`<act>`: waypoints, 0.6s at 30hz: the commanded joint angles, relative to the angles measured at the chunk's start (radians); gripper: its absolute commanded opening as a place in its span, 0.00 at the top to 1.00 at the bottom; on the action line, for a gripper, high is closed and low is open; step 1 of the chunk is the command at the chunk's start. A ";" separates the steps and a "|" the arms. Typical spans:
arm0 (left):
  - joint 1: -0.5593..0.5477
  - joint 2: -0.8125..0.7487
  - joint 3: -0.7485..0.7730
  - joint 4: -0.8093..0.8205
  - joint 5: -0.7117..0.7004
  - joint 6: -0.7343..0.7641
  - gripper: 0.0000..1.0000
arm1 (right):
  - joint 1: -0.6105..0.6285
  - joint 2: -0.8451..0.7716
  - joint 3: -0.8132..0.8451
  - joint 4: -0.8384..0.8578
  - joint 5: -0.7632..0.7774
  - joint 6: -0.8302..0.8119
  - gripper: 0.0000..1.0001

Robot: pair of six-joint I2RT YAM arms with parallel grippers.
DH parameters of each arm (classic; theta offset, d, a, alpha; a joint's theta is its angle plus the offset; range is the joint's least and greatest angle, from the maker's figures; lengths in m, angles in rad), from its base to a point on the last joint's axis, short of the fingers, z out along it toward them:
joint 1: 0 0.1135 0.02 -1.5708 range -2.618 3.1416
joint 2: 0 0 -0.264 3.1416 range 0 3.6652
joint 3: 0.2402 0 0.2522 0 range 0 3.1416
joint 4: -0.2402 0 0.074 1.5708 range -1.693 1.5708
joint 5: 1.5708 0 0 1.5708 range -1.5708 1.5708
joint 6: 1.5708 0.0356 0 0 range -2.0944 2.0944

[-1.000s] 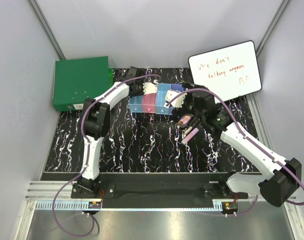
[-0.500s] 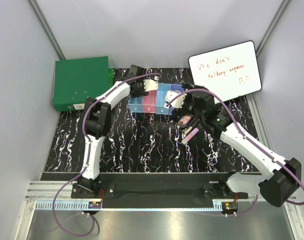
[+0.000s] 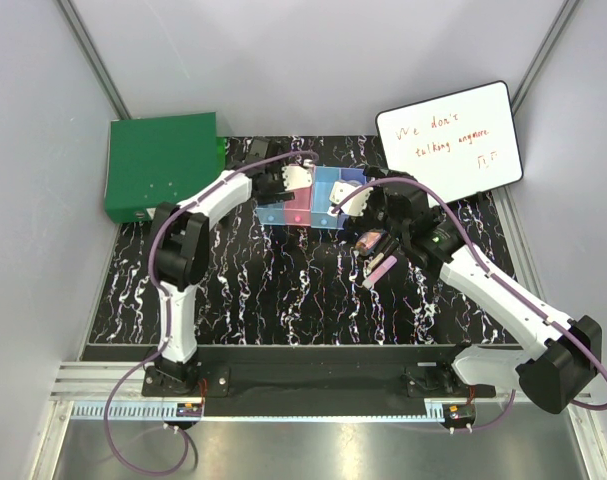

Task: Sort the stationery into containers
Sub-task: Place the pen in the storage box.

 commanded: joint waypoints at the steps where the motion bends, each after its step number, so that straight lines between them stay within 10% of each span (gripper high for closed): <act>1: -0.012 -0.106 -0.061 0.017 0.099 -0.018 0.24 | -0.003 -0.024 0.030 0.035 -0.004 0.000 0.00; 18: -0.013 -0.287 -0.139 -0.229 0.548 0.126 0.30 | -0.021 -0.038 0.004 0.035 0.114 0.027 0.01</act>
